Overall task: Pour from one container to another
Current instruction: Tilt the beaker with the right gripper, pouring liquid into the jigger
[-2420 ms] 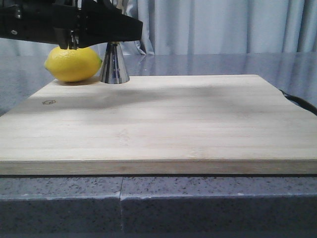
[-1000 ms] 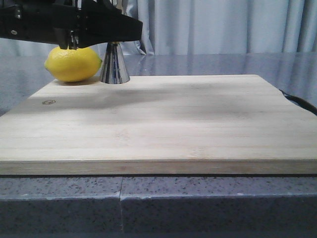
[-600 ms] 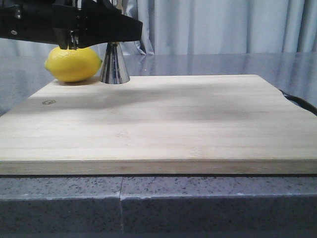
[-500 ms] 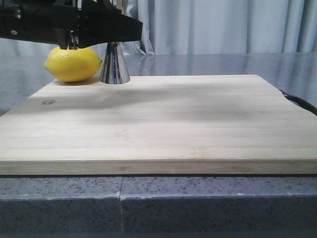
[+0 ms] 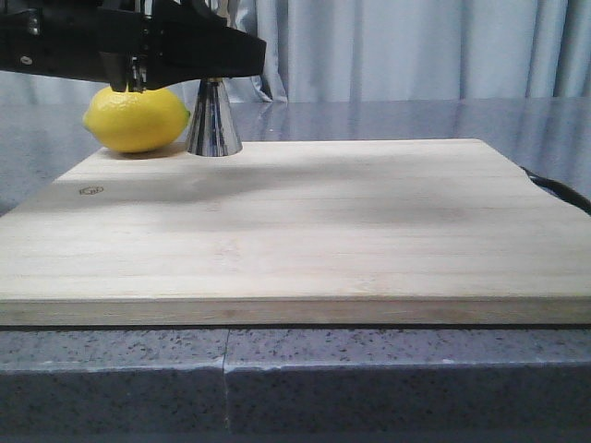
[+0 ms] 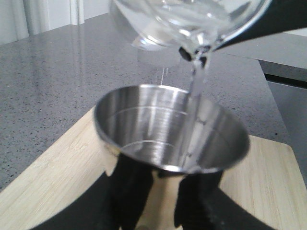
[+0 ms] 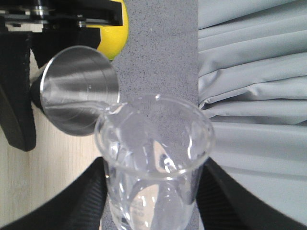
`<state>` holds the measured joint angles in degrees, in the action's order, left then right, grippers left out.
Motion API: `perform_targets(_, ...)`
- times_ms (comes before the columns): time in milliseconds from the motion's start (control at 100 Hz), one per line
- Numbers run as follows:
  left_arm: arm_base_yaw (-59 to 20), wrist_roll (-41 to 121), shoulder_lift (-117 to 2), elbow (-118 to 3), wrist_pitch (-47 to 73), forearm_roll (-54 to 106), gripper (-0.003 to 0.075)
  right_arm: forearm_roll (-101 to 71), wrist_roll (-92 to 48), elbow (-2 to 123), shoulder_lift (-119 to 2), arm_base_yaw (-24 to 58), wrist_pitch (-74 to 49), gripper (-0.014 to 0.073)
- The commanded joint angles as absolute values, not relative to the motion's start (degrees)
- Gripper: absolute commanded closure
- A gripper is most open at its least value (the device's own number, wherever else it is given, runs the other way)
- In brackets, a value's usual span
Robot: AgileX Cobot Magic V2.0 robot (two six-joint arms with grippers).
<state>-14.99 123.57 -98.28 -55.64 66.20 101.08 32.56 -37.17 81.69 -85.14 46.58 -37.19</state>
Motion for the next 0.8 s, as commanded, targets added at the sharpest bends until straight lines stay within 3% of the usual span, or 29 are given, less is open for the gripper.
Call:
perform_targets(0, -15.4, 123.2, -95.5, -57.3, 72.0, 106.0, 0.05, 34.9, -38.8, 84.0, -83.3, 46.6, -33.7, 0.0281)
perform_targets(790, -15.4, 123.2, -95.5, -57.3, 72.0, 106.0, 0.05, 38.5, -39.6, 84.0, -83.3, 46.6, -30.4, 0.0281)
